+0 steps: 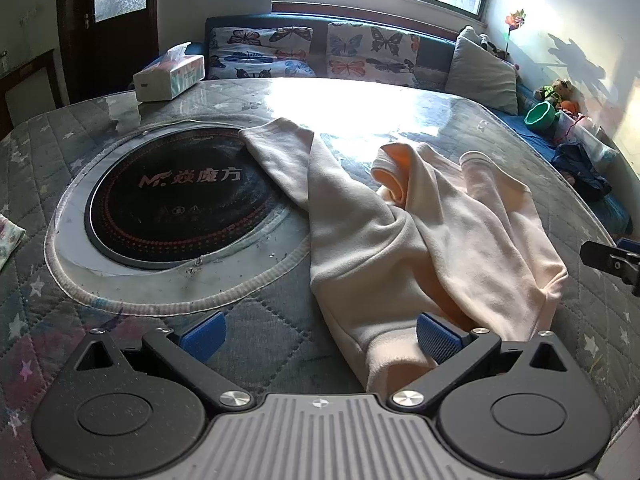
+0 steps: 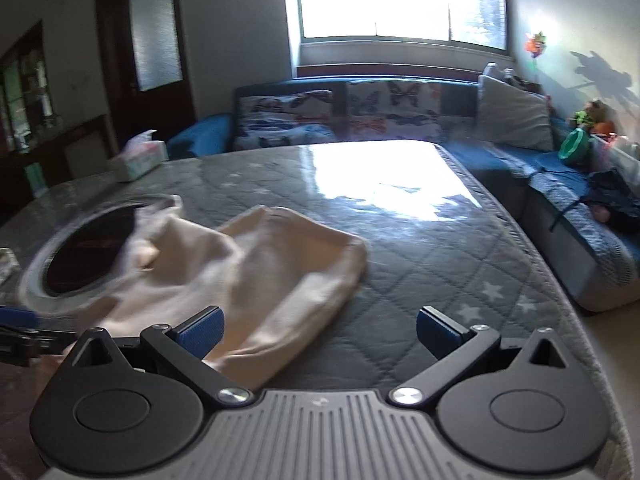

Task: Fold clothes

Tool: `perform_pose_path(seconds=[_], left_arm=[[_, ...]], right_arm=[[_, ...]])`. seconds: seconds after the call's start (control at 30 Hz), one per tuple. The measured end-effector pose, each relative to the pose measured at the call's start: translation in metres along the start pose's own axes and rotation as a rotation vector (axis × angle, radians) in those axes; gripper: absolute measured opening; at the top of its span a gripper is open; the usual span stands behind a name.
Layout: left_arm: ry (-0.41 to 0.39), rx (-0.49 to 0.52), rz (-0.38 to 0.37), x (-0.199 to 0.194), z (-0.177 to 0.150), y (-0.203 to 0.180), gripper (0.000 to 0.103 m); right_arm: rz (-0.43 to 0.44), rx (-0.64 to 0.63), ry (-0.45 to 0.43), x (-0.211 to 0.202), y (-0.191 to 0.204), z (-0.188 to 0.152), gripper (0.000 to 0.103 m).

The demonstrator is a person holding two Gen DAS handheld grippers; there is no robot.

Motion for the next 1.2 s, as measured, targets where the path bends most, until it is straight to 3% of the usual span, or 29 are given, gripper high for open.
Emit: perform_pose_path(seconds=[0.17,0.33,0.5,0.77,1.2], left_arm=[[0.006,0.001,-0.006,-0.004,-0.002,0.002,0.103],[0.001,0.010,-0.003,-0.005,-0.009,0.000,0.103],[0.003,0.017,0.013,-0.011,-0.011,-0.001,0.103],[0.032,-0.008,0.018,-0.016,-0.021,0.000,0.103],[0.027,-0.032,0.018,-0.028,-0.025,0.002,0.103]], right_arm=[[-0.032,-0.024,0.006,-0.008,0.015,-0.004,0.103],[-0.104,-0.073,0.058,0.003,0.076,-0.010,0.103],[-0.143,-0.086,0.049,-0.001,0.115,-0.020,0.103],[-0.150,-0.075,0.061,0.015,0.151,-0.015,0.103],[-0.120,0.046,0.063,-0.002,0.207,-0.054,0.103]])
Point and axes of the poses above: each gripper's, at about its wrist camera, not at the fingertips, and x roughly the way its jaws point, y to its left, z to its top, the point moved 6 cm from there along x, roughly the way its jaws point, and after that the axes turned 3 degrees about y, right-handed, at the moved point
